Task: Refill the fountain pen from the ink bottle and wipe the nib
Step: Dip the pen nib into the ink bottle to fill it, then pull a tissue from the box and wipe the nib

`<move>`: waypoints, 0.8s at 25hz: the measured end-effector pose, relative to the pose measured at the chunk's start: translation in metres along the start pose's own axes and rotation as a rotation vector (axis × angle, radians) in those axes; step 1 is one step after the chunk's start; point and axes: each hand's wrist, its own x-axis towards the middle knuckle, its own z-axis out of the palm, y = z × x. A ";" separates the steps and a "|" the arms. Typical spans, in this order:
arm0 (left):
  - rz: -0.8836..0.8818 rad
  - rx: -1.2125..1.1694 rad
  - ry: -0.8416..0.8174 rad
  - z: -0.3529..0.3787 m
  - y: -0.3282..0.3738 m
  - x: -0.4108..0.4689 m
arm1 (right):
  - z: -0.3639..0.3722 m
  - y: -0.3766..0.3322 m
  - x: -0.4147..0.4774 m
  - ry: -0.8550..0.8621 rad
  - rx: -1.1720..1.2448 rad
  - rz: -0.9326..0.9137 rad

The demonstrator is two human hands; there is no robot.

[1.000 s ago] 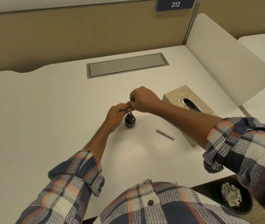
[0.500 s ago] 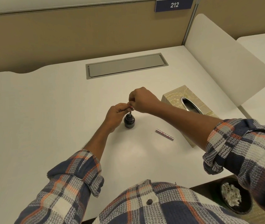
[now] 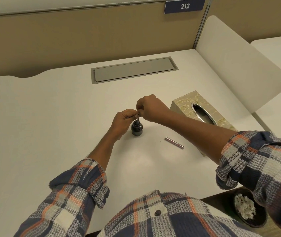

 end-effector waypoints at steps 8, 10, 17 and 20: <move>-0.008 -0.119 0.066 -0.008 0.011 -0.006 | -0.008 0.005 -0.011 0.088 0.105 0.041; -0.001 -0.101 0.184 -0.012 0.012 -0.009 | -0.013 0.007 -0.018 0.132 0.159 0.058; -0.185 -0.195 0.836 -0.026 0.015 -0.029 | -0.014 0.030 -0.038 0.250 0.310 0.143; -0.242 -0.294 0.904 -0.018 0.019 -0.047 | -0.015 0.036 -0.051 0.341 0.454 0.223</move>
